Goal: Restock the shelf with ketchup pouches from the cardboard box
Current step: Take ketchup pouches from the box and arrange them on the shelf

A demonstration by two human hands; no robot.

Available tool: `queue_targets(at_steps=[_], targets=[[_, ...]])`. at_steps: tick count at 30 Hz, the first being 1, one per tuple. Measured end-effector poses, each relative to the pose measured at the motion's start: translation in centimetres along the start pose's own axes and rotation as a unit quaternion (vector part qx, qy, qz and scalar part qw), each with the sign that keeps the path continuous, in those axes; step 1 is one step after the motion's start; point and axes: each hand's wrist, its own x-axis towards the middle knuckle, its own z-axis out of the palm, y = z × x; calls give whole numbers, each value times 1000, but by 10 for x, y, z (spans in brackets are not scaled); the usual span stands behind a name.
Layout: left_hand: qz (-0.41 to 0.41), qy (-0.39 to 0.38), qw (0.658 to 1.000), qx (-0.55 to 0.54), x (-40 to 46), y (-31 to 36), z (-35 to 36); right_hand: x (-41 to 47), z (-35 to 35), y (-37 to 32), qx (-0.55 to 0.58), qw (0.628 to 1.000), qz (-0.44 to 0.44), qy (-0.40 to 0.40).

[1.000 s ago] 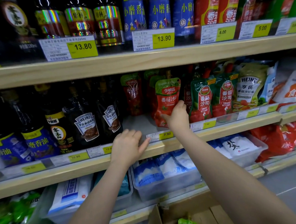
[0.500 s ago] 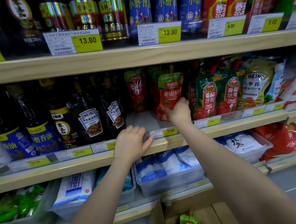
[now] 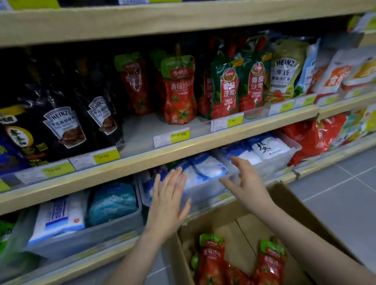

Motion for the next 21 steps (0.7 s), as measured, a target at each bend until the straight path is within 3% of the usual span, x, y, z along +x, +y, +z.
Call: queue_targets(at_steps=[6, 11, 17, 21], targets=[[46, -147, 983, -95, -13, 50, 49, -67, 13, 95, -54, 981, 185, -22], [57, -267, 957, -94, -4, 70, 96, -99, 23, 154, -68, 934, 349, -28], [102, -254, 962, -16, -7, 61, 134, -112, 46, 203, -33, 855, 516, -44], [104, -231, 967, -5, -12, 60, 149, -109, 61, 222, -10, 826, 560, -59]])
